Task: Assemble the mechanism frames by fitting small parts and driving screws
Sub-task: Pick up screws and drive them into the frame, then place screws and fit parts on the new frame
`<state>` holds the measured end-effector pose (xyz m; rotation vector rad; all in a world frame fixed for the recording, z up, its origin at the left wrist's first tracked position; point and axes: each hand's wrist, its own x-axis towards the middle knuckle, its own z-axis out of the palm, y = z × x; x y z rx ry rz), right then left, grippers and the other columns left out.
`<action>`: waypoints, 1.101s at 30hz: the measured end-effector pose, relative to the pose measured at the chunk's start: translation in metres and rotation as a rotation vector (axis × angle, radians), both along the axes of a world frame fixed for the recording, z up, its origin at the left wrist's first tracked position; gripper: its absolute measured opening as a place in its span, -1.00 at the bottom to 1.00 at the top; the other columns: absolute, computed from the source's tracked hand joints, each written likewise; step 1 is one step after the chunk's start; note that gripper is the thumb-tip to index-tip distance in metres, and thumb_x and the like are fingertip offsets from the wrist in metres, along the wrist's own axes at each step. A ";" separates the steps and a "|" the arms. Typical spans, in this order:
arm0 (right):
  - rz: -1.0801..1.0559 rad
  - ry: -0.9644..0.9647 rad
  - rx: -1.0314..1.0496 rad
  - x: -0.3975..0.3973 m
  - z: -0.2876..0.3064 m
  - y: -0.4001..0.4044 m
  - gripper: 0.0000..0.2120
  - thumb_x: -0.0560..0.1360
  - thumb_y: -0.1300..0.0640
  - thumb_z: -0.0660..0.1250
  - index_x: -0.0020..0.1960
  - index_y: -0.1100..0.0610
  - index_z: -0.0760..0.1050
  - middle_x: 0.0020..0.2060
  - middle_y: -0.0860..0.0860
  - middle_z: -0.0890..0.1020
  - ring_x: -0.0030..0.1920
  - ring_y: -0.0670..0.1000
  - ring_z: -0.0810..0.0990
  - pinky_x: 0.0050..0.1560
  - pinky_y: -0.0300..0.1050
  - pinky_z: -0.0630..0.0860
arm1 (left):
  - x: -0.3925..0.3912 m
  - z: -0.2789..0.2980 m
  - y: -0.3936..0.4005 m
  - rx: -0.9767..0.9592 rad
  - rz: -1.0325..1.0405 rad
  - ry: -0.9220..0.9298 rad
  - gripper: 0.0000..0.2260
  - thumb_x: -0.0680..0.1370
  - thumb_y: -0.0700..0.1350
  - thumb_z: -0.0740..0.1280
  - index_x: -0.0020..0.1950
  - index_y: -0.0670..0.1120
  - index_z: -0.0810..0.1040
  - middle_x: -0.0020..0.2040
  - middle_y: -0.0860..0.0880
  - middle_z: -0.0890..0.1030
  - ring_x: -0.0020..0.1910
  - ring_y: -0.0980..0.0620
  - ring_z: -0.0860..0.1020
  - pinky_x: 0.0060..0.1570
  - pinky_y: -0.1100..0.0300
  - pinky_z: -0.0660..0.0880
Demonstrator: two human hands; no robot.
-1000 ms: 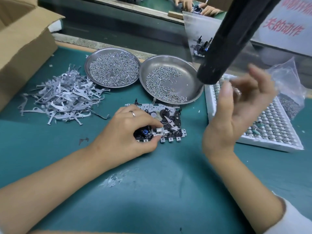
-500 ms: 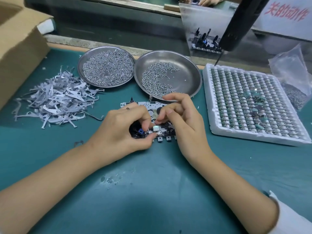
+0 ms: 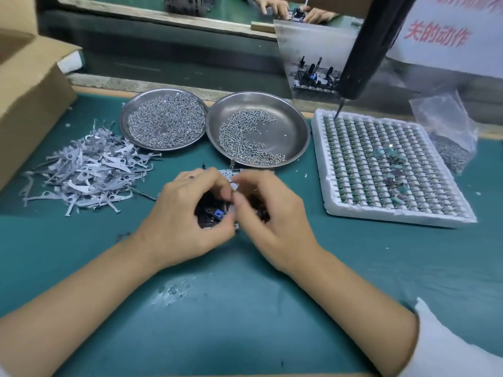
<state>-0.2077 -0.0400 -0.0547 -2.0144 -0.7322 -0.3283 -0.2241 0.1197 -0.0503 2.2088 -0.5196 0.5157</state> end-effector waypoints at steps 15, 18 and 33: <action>-0.092 -0.321 -0.779 -0.067 0.007 -0.011 -0.77 0.49 -0.05 0.26 0.02 0.01 0.60 -0.02 0.11 0.58 -0.03 0.18 0.53 -0.08 0.01 0.47 | -0.002 -0.003 0.002 -0.065 0.213 -0.138 -0.77 0.56 -0.02 0.13 -0.03 -0.11 0.52 -0.18 -0.03 0.56 -0.12 0.03 0.45 0.02 0.03 0.33; -0.125 -0.313 -0.801 -0.090 0.009 -0.042 -0.79 0.52 -0.07 0.25 -0.01 -0.01 0.60 0.01 0.10 0.60 -0.01 0.16 0.57 -0.06 -0.04 0.51 | -0.006 -0.004 -0.001 0.055 0.169 -0.230 -0.72 0.56 -0.05 0.15 -0.05 -0.21 0.56 -0.19 -0.02 0.53 -0.14 0.03 0.43 -0.02 0.14 0.26; -0.919 0.034 -0.984 -0.086 0.030 -0.198 -0.63 0.27 0.39 0.43 0.08 0.25 0.60 0.17 0.31 0.52 0.16 0.34 0.51 0.13 0.24 0.41 | -0.002 -0.012 -0.002 0.115 0.172 -0.240 -0.69 0.57 0.01 0.15 -0.03 -0.18 0.57 -0.23 0.00 0.53 -0.14 0.15 0.44 0.14 0.33 0.19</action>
